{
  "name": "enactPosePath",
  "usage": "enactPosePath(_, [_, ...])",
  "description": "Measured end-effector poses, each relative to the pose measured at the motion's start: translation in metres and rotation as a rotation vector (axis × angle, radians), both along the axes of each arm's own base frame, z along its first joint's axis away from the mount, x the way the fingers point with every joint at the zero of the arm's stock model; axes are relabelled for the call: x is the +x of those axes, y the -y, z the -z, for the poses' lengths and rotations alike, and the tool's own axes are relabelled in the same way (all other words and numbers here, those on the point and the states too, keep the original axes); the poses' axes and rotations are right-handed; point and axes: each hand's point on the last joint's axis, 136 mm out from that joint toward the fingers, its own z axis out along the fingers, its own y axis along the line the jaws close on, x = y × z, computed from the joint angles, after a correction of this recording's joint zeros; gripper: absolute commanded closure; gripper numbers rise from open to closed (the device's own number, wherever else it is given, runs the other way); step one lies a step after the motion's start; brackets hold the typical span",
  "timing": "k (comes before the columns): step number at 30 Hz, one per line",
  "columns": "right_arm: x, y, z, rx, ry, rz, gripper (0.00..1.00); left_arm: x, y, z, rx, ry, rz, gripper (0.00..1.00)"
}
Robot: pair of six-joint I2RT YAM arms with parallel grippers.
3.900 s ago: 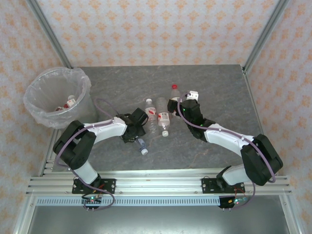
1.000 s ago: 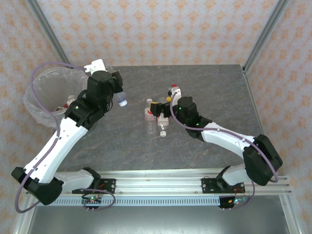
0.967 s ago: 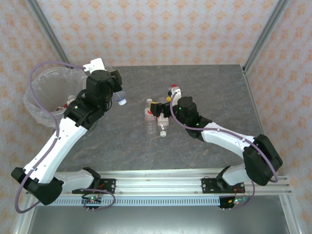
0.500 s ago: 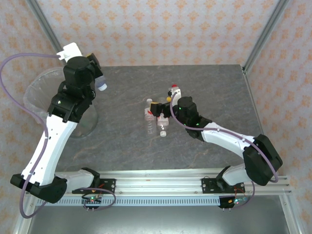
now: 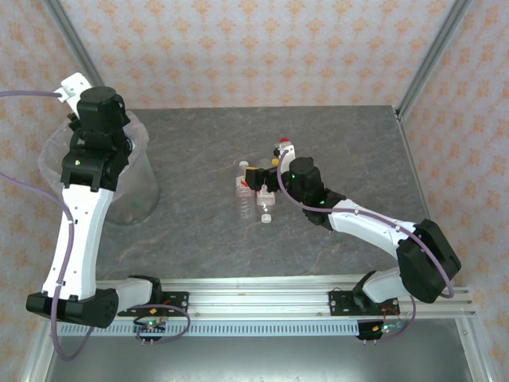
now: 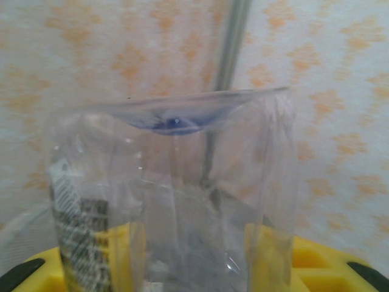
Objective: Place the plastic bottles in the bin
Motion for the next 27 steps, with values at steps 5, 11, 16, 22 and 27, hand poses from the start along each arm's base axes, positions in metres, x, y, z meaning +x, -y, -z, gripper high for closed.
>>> enactPosePath(5, [0.001,0.000,-0.002,0.002,0.003,0.000,0.01,-0.026,-0.044,0.012,0.022,-0.042,-0.187,0.61])
enactPosePath(11, [0.001,-0.001,-0.004,0.004,0.005,0.000,0.01,-0.044,-0.084,0.035,0.019,-0.106,-0.341,0.61])
enactPosePath(16, [0.001,-0.001,-0.005,0.005,0.006,0.000,0.01,-0.043,-0.095,0.063,0.021,-0.182,-0.399,0.60])
enactPosePath(22, [0.003,-0.002,-0.011,0.010,0.012,0.000,0.01,-0.041,-0.104,0.094,0.008,-0.276,-0.449,0.56])
enactPosePath(27, [0.004,-0.004,-0.014,0.013,0.016,0.000,0.01,-0.042,-0.106,0.107,-0.005,-0.317,-0.480,0.31])
